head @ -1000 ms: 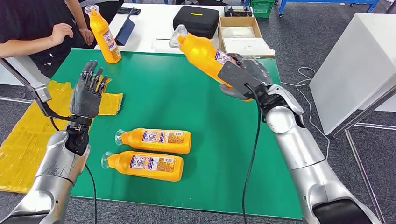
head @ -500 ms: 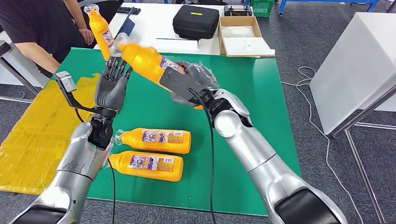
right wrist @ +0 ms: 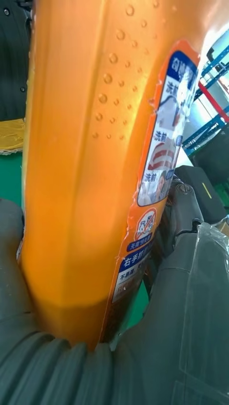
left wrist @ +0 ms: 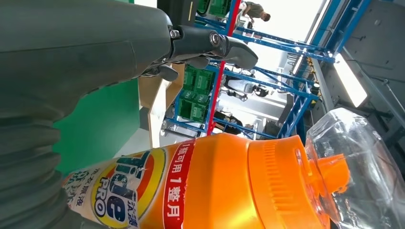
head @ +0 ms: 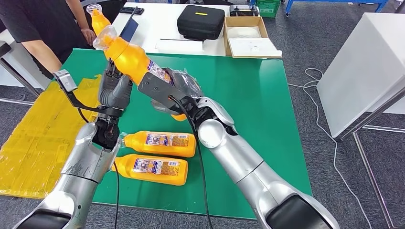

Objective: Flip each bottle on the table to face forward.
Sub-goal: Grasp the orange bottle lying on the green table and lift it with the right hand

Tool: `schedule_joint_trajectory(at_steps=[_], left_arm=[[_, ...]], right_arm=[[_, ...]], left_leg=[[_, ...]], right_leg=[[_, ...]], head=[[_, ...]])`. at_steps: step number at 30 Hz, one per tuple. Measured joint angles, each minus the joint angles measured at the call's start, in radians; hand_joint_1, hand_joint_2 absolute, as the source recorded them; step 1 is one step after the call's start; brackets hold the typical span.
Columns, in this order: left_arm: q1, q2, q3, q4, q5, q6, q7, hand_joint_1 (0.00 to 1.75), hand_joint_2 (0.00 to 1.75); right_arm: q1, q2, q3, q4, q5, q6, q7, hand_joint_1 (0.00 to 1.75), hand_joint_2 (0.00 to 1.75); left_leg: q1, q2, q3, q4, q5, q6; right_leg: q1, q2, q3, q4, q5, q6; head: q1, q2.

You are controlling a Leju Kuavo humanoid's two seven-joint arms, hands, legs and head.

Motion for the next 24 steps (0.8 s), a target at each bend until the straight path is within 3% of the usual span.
schedule_joint_trajectory(at_steps=[14,24], left_arm=[[-0.03,-0.049,-0.059,-0.014,0.066,0.03,0.043,0.0,1.75],[-0.039,-0.056,-0.066,0.024,0.008,-0.006,0.016,0.0,1.75]], right_arm=[[-0.021,0.013,0.119,0.056,-0.111,-0.078,0.063,1.72,1.75],[-0.021,0.013,0.085,0.109,0.039,-0.092,0.027,1.71,1.75]], left_leg=[[0.0,0.001,0.001,0.0,0.0,0.0],[0.0,0.001,0.001,0.0,0.0,0.0]], right_leg=[[0.0,0.0,0.0,0.0,0.0,0.0],[0.0,0.0,0.0,0.0,0.0,0.0]], head=[[0.0,0.0],[0.0,0.0]])
